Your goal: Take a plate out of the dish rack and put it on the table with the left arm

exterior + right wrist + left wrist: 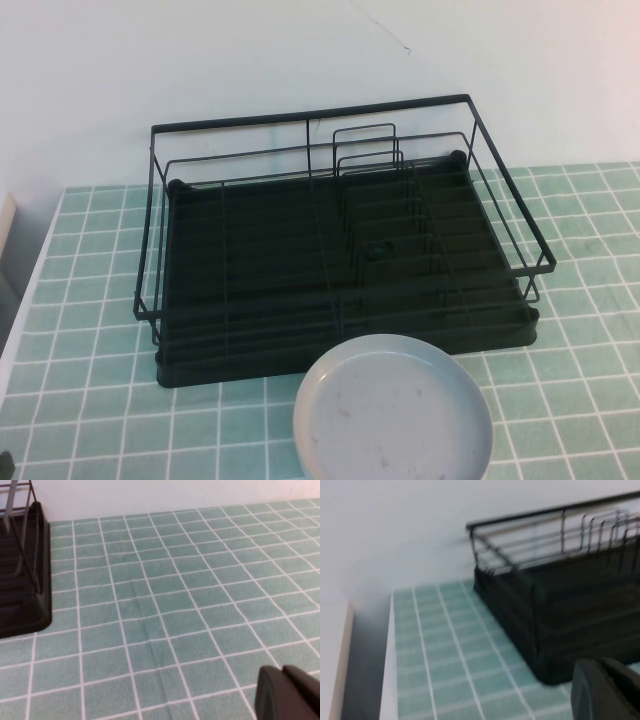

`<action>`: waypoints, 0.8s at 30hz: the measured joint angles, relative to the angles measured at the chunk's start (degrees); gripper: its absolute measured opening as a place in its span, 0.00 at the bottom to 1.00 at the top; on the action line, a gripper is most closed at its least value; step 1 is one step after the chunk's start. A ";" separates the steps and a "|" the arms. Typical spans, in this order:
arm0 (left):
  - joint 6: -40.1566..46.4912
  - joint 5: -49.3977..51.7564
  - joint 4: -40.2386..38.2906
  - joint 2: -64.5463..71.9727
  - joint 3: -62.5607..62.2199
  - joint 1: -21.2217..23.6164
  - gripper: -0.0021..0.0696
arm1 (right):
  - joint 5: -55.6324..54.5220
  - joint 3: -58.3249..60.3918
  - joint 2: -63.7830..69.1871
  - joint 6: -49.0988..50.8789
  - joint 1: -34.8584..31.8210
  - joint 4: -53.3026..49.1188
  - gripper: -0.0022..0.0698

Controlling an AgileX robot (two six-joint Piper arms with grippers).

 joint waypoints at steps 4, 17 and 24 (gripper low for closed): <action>-10.80 1.11 6.65 0.00 2.73 2.03 0.03 | 0.00 0.00 0.00 0.00 0.00 0.00 0.03; -20.52 7.17 16.02 -0.14 2.51 4.71 0.03 | 0.00 0.00 0.00 0.00 0.00 0.00 0.03; -19.51 7.39 16.15 -0.14 2.51 4.83 0.03 | 0.00 0.00 0.00 0.00 0.00 0.00 0.03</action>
